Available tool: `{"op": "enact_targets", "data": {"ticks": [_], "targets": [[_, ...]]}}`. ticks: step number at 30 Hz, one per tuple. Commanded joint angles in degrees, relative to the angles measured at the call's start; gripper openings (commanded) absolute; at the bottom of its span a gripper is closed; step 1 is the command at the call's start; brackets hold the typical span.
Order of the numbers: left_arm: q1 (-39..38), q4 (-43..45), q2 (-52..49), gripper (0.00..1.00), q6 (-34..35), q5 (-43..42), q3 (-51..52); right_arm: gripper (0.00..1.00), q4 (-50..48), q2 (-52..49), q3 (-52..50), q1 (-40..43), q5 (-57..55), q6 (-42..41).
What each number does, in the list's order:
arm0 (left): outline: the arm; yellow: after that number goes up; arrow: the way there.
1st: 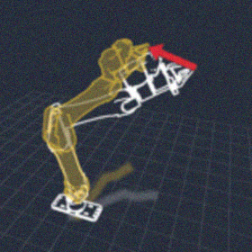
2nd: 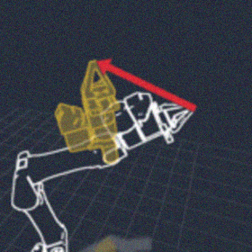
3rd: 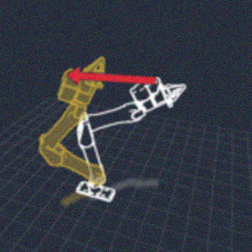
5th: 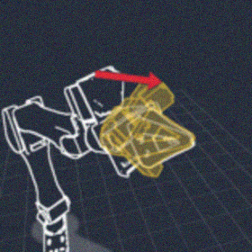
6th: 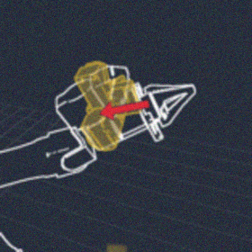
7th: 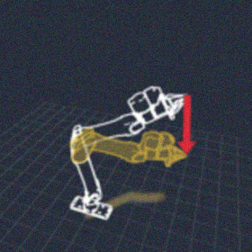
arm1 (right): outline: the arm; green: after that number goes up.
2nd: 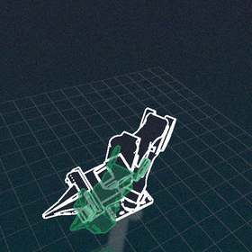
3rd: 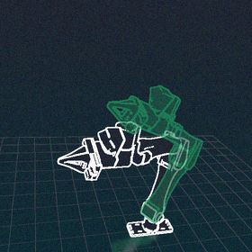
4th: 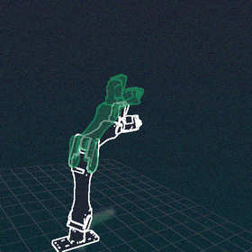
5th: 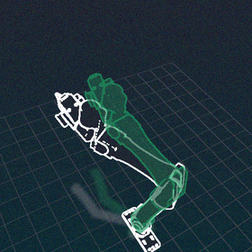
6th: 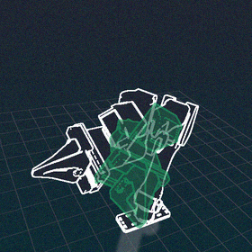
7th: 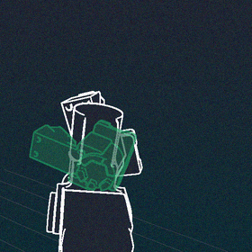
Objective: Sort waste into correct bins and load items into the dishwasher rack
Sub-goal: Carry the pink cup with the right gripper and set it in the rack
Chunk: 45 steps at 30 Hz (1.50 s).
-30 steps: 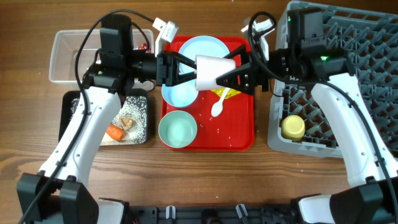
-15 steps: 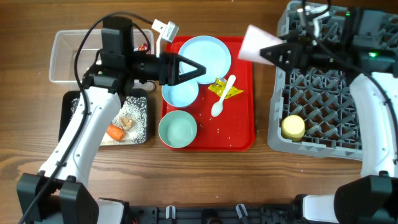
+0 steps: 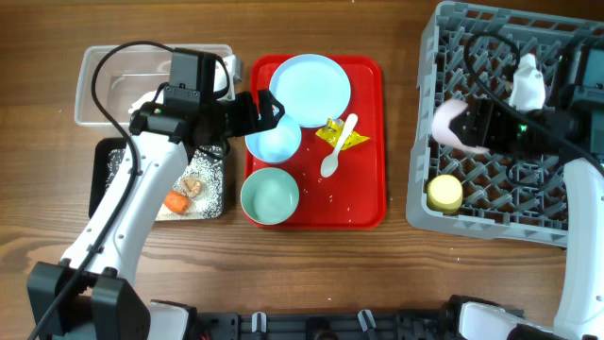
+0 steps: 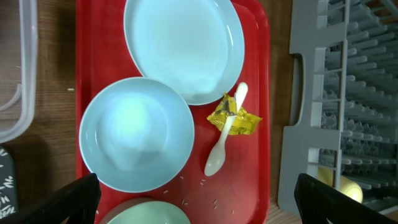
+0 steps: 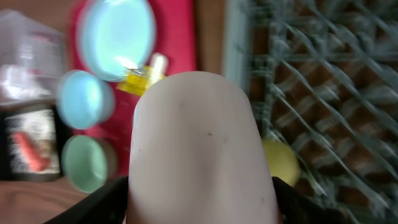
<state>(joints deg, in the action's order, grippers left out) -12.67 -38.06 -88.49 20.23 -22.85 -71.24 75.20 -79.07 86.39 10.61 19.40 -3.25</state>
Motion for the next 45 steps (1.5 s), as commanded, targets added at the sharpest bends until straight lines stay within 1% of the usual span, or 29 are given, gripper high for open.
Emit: {"op": "enact_targets", "data": {"ticks": [1,5,9,14,23,30,34,40,41,43,44,45], "targets": [[-0.2,0.02,0.28,1.0,-0.5,1.92,-0.02,0.66,3.17,0.44,1.03,1.73,-12.76,-3.39],[-0.2,0.02,0.28,1.0,-0.5,1.95,-0.02,0.63,4.76,0.42,1.03,6.73,-14.49,-4.63],[-0.2,0.04,0.28,1.0,-0.5,1.95,-0.02,0.61,5.51,-0.66,1.01,10.73,-21.49,-8.0],[-0.2,0.02,0.28,1.0,-0.5,1.95,-0.02,0.62,10.08,-4.48,0.92,10.75,-26.1,-10.43],[-0.2,0.04,0.28,1.0,-0.5,1.92,-0.02,0.62,11.45,-9.92,-2.75,10.73,-25.59,-10.91],[-0.2,0.04,0.28,1.0,-0.5,1.95,-0.02,0.62,8.92,-10.47,-7.56,10.75,-25.46,-11.76],[-0.2,0.02,0.28,1.0,-0.5,1.92,-0.02,0.62,4.85,-10.54,-10.8,10.75,-25.42,-11.98],[-0.2,0.02,0.28,1.0,-0.5,1.92,-0.02,0.63,2.21,-10.62,-13.46,10.75,-25.4,-12.39],[-0.2,0.02,0.28,1.0,-0.5,1.95,-0.02,0.66,2.16,-10.62,-13.51,10.75,-25.38,-12.39],[-0.2,0.02,0.28,1.0,-0.5,1.92,-0.02,0.85,2.16,-10.62,-13.51,10.75,-25.38,-12.44],[-0.2,0.02,0.28,1.0,-0.5,1.95,-0.02,0.92,2.19,-10.62,-13.51,10.75,-25.38,-12.68],[-0.2,0.02,0.28,1.0,-0.5,1.92,-0.02,0.94,2.19,-10.62,-13.51,10.75,-25.38,-12.87]]}}
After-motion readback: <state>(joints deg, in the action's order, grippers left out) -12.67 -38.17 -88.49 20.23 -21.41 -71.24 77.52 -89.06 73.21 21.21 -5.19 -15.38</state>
